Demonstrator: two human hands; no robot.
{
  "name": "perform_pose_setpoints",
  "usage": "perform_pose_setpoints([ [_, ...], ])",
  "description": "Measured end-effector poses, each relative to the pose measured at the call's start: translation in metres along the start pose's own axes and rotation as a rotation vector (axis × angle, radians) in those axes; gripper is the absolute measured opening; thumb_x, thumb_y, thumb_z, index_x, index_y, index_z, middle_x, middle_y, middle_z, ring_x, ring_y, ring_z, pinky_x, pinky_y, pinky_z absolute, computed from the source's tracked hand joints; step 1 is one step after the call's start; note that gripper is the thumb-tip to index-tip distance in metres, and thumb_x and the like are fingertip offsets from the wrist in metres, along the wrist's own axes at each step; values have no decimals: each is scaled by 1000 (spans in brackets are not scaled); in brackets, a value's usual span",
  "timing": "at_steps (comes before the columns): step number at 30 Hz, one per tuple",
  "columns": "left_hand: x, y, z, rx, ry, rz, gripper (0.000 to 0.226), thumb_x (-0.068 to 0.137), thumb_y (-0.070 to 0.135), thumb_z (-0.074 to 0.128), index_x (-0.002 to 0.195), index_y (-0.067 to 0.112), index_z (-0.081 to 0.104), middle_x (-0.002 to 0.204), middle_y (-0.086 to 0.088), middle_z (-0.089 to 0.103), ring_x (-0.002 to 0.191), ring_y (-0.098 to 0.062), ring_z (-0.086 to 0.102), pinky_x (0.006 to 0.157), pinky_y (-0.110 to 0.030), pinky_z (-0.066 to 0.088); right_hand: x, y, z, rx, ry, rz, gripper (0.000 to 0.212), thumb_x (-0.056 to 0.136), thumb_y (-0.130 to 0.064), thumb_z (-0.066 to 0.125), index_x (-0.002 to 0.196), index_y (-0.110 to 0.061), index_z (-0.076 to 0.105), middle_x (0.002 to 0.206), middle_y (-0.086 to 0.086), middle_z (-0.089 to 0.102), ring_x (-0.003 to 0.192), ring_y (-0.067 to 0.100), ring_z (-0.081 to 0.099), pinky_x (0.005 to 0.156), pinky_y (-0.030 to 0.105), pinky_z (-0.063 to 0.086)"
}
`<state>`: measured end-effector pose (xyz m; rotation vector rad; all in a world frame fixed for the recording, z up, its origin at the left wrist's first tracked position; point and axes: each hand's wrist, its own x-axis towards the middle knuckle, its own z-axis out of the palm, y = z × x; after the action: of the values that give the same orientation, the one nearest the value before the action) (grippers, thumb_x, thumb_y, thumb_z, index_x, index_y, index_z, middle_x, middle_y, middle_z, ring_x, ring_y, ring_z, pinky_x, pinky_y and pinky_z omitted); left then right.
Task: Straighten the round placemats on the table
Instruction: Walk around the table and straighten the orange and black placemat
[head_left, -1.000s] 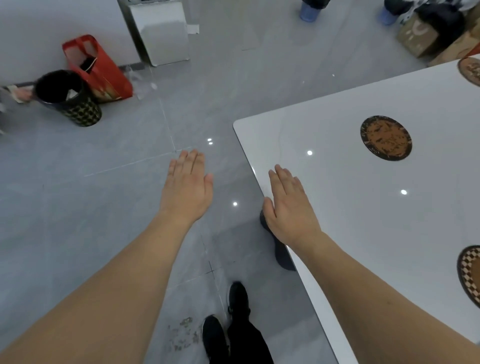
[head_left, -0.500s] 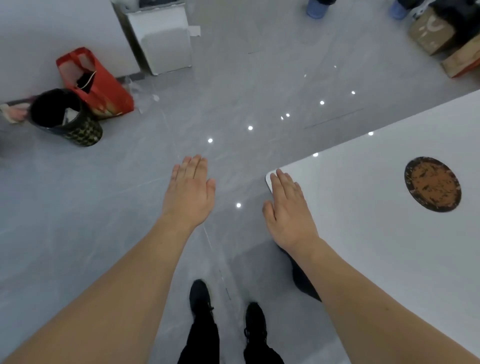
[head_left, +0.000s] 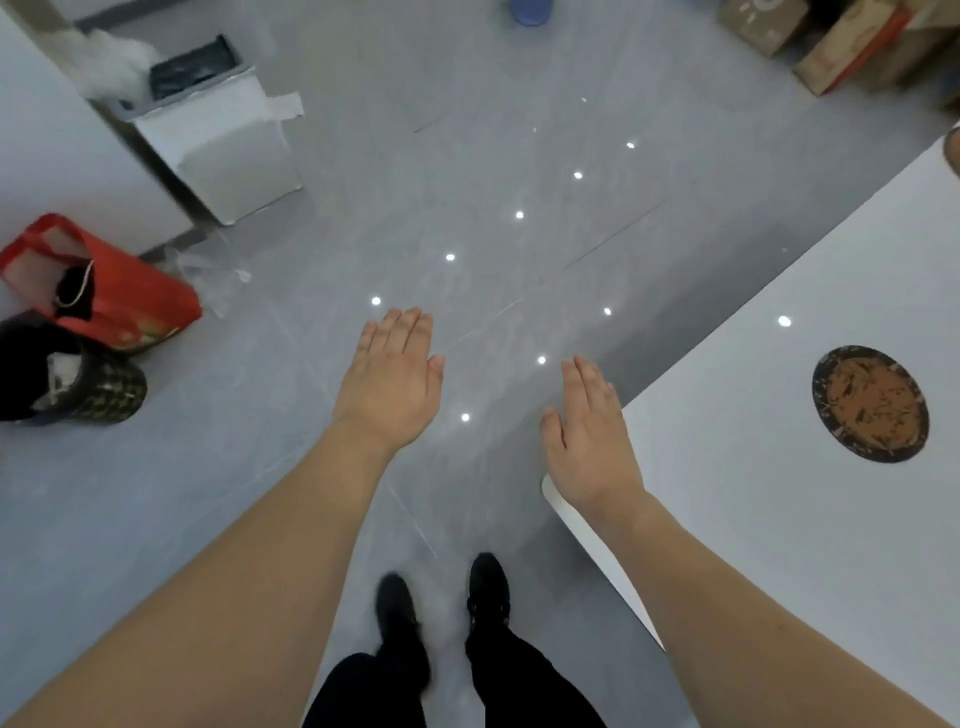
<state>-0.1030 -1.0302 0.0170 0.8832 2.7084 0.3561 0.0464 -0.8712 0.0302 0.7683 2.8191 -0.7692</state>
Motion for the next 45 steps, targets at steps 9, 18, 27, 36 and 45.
perform_pose_setpoints([
  [9,137,29,-35,30,-77,395,55,102,30,29,150,6,22,160,-9,21,149,-25,10,122,-40,0,53,-14,-12,154,270,469,57,96,-15,33,149,-3,15,158,12,13,146,21,8,119,37,5],
  [18,218,92,-49,72,-139,709,55,101,30,32,151,8,22,160,-7,22,149,-23,11,122,-37,-1,90,0,-32,174,442,743,58,96,-19,29,149,-3,12,159,11,10,146,21,6,120,36,0],
  [27,296,153,-58,106,-284,1013,59,101,34,32,152,8,19,161,-7,18,150,-21,6,122,-36,-2,127,-7,-52,288,635,1038,59,96,-21,28,150,-4,11,159,10,10,146,20,4,120,34,-1],
  [36,314,254,-48,113,-325,1298,56,101,34,32,150,8,23,159,-8,22,149,-23,10,122,-38,1,122,33,-79,350,778,1259,58,96,-20,29,150,-4,12,159,12,10,147,22,5,120,36,0],
  [45,348,342,-16,204,-459,1598,56,102,32,33,150,5,24,159,-11,23,149,-26,11,122,-42,2,144,61,-92,505,982,1502,57,98,-24,29,150,-9,11,160,7,9,146,17,6,119,30,3],
])
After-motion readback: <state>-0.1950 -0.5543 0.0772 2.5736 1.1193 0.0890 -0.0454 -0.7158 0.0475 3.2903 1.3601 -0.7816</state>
